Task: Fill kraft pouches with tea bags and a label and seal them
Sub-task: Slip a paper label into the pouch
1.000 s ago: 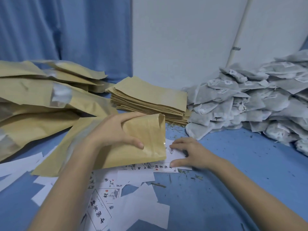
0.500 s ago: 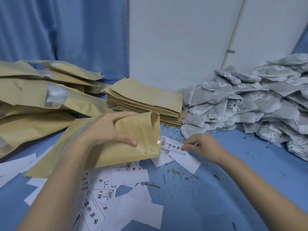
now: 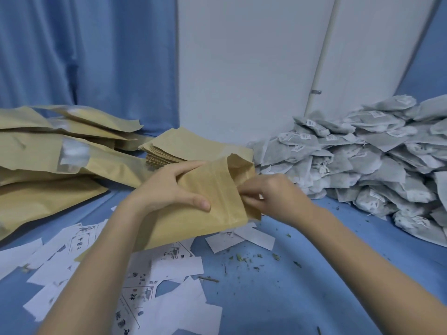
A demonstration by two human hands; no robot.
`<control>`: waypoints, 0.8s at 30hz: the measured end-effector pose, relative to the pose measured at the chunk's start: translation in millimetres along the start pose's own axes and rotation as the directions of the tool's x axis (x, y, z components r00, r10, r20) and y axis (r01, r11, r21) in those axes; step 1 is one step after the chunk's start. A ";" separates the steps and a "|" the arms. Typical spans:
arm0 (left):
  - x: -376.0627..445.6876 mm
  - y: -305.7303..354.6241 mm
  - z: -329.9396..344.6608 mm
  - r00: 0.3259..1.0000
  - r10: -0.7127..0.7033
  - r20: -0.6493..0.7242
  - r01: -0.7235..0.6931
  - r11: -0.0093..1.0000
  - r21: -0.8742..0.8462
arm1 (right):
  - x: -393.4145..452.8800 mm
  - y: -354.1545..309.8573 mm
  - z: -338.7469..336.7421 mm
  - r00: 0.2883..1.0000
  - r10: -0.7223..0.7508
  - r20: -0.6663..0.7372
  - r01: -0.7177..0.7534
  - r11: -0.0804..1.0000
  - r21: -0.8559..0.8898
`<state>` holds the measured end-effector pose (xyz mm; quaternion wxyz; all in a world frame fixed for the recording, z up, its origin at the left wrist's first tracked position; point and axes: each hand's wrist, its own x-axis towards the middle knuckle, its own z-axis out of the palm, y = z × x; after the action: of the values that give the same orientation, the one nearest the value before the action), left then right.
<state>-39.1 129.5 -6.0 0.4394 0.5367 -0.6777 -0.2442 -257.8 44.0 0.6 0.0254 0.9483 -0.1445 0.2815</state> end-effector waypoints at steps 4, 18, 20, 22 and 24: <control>9.5 14.8 13.9 0.996 0.061 0.067 -0.054 0.994 -0.095 | 21.9 -21.6 -15.6 0.983 0.040 0.180 -0.010 0.986 -0.167; 35.2 104.7 31.6 0.952 0.304 -0.029 -0.302 0.925 -0.232 | 45.3 8.0 -146.1 0.864 0.268 0.427 -0.179 0.955 -0.236; 39.6 115.9 42.2 0.949 0.290 -0.119 -0.303 0.946 -0.112 | 48.2 11.9 -156.3 0.850 0.300 0.433 -0.250 0.953 -0.171; 45.8 122.2 50.7 0.929 0.272 -0.251 -0.298 0.952 -0.075 | 51.4 5.8 -162.3 0.828 0.354 0.435 -0.338 0.934 -0.117; 50.7 123.3 53.7 0.920 0.236 -0.314 -0.290 0.947 -0.138 | 55.8 4.9 -168.1 0.824 0.372 0.427 -0.362 0.926 -0.108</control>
<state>-150.4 111.9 83.3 0.6110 0.4283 -0.6460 -0.1610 -303.1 46.6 171.9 -0.0517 0.9412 -0.3290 0.0578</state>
